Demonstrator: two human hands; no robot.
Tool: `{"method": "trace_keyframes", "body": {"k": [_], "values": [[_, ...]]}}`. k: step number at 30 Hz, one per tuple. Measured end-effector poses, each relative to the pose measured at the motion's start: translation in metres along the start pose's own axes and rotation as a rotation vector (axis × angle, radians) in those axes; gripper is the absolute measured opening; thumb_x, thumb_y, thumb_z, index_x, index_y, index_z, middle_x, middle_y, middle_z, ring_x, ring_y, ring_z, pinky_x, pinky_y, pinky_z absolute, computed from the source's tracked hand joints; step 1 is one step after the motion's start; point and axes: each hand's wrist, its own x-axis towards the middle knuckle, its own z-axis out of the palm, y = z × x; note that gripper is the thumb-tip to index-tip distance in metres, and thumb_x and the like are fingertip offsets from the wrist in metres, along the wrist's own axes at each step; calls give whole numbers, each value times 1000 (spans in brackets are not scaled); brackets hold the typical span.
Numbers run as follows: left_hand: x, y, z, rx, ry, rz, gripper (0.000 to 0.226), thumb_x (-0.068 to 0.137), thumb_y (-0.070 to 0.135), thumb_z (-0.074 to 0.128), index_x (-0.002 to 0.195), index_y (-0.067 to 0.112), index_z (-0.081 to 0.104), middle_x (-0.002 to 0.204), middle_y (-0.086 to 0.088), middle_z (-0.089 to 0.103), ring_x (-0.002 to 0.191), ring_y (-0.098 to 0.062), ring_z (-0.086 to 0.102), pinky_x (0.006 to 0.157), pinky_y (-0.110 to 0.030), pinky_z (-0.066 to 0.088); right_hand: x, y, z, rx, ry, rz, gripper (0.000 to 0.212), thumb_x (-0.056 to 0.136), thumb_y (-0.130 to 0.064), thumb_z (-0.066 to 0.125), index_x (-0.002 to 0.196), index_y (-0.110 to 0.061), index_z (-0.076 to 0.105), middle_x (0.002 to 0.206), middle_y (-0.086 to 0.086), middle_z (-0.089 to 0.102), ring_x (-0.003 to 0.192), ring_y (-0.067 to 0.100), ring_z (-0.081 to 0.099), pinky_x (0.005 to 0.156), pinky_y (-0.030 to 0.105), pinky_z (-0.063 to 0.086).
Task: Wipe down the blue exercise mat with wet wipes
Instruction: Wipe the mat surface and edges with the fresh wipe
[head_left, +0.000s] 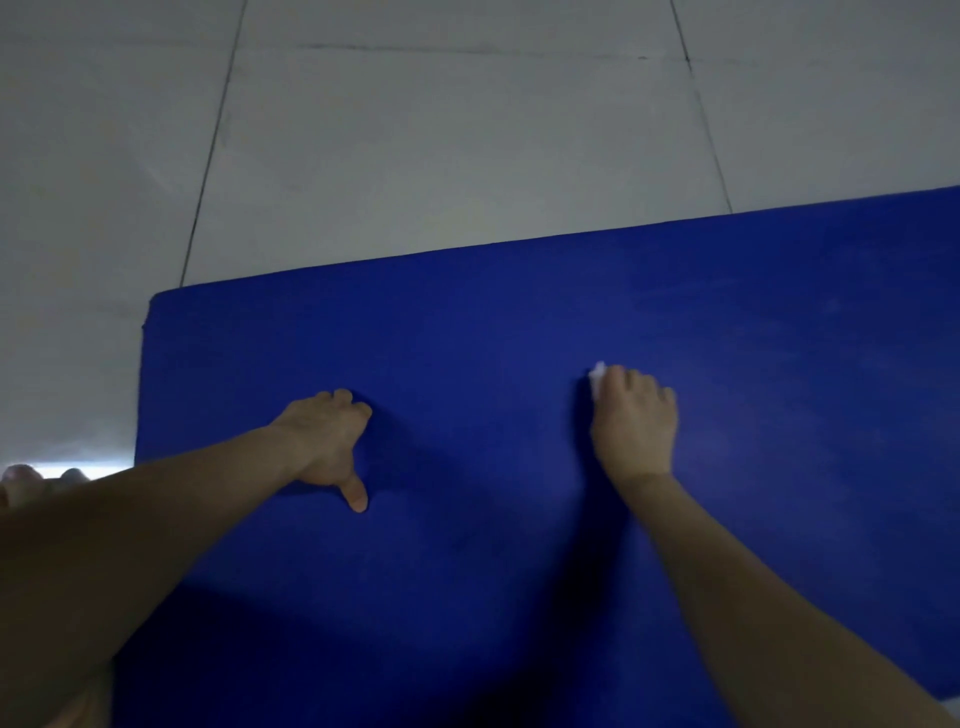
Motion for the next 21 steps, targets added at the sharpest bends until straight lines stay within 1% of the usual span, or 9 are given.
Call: {"method": "trace_keyframes", "body": {"k": [3,5,6,8,11,15,17,19,21], "values": [[2,-1,1,2,3,7,103,52,73,85,132,20,47,111,6,40,101,-14,45,89,-30,50,12,37,3,-56,10,263,30,108,-23,45,81,-9,49,65,14,57,60,33,55,59,38,35],[3,-3,2,5,10,15,102,50,75,85,129,21,49,111,6,42,100,-14,46,88,-31,51,14,33,7,-21,6,348,33,109,-23,40,83,-6,50,67,16,58,61,34,55,59,39,36],[4,-3,2,7,13,20,102,49,76,85,128,21,49,112,6,43,100,-14,47,87,-31,51,15,20,8,12,-1,354,32,109,-23,41,84,-6,51,69,17,60,62,35,57,58,41,39],[4,-4,2,14,19,27,101,49,76,84,127,22,50,112,6,44,99,-14,47,86,-30,50,14,-23,4,90,-27,291,26,105,-20,49,83,-7,53,69,16,60,62,36,59,56,41,44],[3,-5,2,15,26,23,100,51,75,84,128,22,50,112,5,44,98,-14,47,84,-29,49,1,-106,-6,166,-44,77,20,98,-18,62,81,-12,54,67,10,58,60,32,57,54,39,44],[3,-3,4,9,32,11,102,52,73,85,132,22,48,118,4,45,102,-15,47,85,-29,47,-37,-191,-17,292,-135,-221,13,102,-21,56,90,-15,57,75,4,60,68,23,55,66,38,45],[4,-3,4,-1,29,6,103,52,71,86,134,23,46,121,3,46,104,-15,47,88,-29,48,-47,-202,-18,337,-161,-325,10,101,-21,57,94,-15,57,76,2,59,69,19,53,70,36,47],[4,-3,4,-5,26,5,103,52,71,86,134,23,46,121,3,45,105,-15,47,89,-30,48,-40,-196,-17,327,-134,-403,18,104,-25,53,89,-15,56,73,1,58,66,20,52,70,36,45],[3,-4,5,-7,30,7,102,52,72,85,132,23,48,118,4,44,104,-15,47,90,-31,49,-24,-178,-14,291,-69,-404,27,106,-27,50,82,-16,55,69,3,58,63,22,51,65,38,42]]}}
